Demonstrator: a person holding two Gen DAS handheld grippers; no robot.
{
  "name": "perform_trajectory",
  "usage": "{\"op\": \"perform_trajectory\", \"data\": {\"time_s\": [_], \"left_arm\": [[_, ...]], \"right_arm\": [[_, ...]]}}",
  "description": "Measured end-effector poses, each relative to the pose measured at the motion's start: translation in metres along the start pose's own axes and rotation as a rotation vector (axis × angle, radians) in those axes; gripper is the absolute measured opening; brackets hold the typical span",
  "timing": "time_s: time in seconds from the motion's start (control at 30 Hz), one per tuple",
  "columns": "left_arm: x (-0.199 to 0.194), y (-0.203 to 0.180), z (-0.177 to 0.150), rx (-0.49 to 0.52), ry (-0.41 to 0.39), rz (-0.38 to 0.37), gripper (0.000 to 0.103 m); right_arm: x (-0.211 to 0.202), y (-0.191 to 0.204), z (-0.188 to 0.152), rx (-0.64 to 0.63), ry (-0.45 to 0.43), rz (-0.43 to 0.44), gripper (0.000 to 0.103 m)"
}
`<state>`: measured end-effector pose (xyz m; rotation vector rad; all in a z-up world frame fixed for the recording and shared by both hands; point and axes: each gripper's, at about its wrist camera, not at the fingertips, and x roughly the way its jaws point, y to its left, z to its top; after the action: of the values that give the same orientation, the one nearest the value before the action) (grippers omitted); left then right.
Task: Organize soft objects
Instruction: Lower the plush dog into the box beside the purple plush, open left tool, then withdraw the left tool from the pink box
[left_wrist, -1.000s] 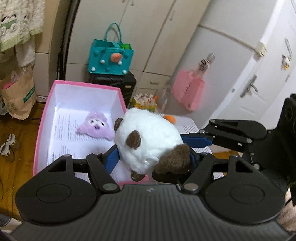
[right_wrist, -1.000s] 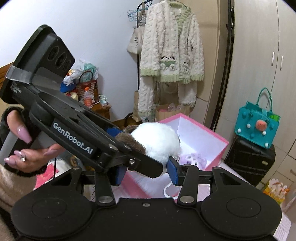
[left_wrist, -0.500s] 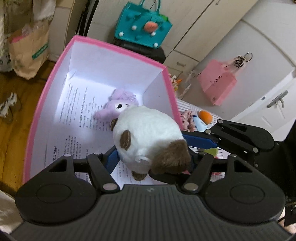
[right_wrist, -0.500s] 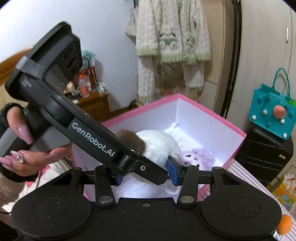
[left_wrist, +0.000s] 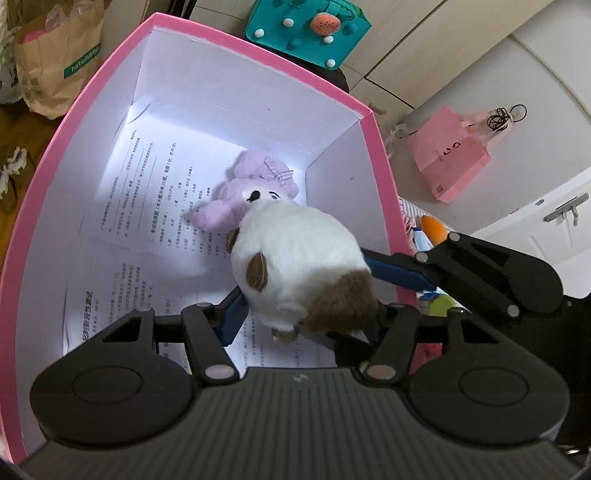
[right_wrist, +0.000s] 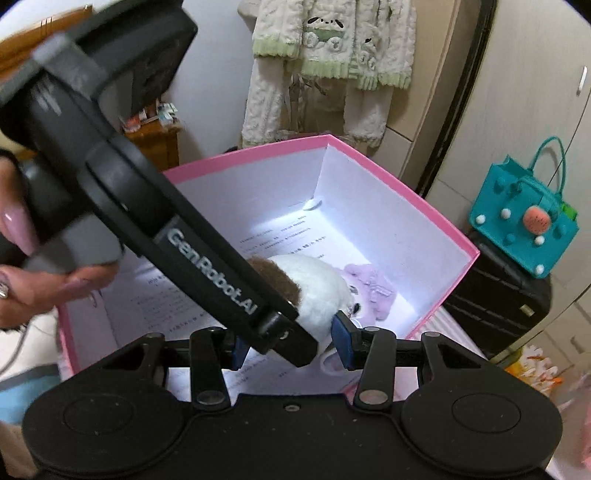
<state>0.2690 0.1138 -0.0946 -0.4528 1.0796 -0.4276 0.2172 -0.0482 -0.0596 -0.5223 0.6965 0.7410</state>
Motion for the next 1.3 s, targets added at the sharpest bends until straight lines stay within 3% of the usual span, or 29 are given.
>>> {"op": "perform_trajectory", "data": {"time_s": [0.17,0.37,0.5,0.77,0.9,1.3], "left_arm": [[-0.004,-0.003,0.001,0.017,-0.003,-0.006,0.06],[-0.011,-0.009,-0.003,0.108,-0.042,0.016,0.05],[-0.016,-0.009,-0.006,0.102,-0.045,0.037,0.05],[-0.051,-0.025,-0.026,0.178,-0.136,0.081,0.053],[-0.077,-0.038,-0.04,0.226,-0.19,0.12,0.054],[-0.136,-0.084,-0.086,0.34,-0.229,0.177,0.067]], "right_arm": [[0.001,-0.003,0.003,-0.013,0.023,-0.021,0.05],[0.0,-0.002,0.001,-0.024,0.019,-0.036,0.051],[-0.011,-0.01,-0.002,0.052,-0.004,0.038,0.051],[-0.053,-0.015,-0.015,0.174,-0.059,0.134,0.051],[-0.074,-0.01,-0.02,0.196,-0.082,0.135,0.051],[-0.141,0.008,-0.027,0.209,-0.139,0.147,0.053]]}}
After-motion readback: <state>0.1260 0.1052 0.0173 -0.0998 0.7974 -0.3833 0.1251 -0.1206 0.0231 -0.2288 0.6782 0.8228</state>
